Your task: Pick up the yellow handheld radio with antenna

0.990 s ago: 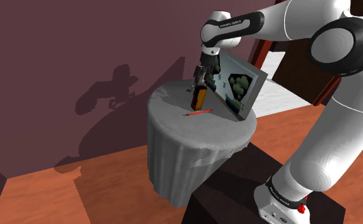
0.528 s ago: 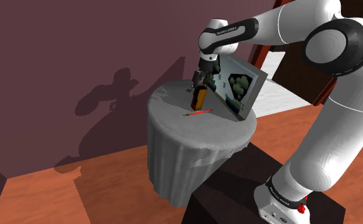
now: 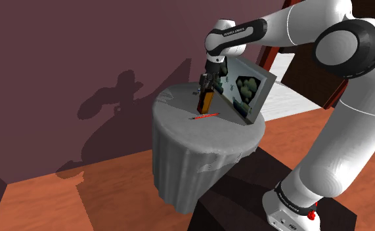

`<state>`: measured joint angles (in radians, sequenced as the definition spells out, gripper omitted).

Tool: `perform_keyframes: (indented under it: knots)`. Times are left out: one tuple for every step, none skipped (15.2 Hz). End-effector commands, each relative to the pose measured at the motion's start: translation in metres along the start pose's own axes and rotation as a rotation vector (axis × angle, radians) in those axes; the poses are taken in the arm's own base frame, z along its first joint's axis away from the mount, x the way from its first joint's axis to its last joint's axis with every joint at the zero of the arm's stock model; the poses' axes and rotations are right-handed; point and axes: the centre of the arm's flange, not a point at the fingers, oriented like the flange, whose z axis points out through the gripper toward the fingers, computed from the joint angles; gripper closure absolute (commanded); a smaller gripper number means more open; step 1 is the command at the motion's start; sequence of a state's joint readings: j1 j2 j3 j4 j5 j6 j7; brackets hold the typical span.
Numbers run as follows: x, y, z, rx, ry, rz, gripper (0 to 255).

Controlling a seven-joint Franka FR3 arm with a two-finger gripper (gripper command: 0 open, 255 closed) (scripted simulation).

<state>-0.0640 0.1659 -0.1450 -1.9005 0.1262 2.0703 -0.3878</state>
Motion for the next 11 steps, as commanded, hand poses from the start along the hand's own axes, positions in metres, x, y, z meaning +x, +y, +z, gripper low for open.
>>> perform_keyframes:
  knots:
    - [0.000,0.000,0.000,0.000,-0.001,0.000,255]
    - [-0.001,0.001,0.001,0.000,-0.001,0.000,255]
    - [-0.001,0.000,-0.004,0.000,-0.001,0.000,255]
    - [0.000,0.000,-0.010,0.000,-0.001,0.000,255]
    - [0.000,0.000,-0.015,0.000,-0.001,0.000,255]
    - [0.000,-0.001,-0.020,0.000,-0.001,0.000,255]
    - [0.000,-0.001,-0.026,0.000,-0.001,0.000,255]
    - [0.000,-0.002,-0.031,0.000,-0.001,0.000,255]
    - [0.001,-0.002,-0.036,0.000,-0.001,0.000,255]
    - [0.001,-0.003,-0.041,0.000,-0.001,0.000,255]
    - [0.001,-0.003,-0.047,0.000,-0.001,0.000,255]
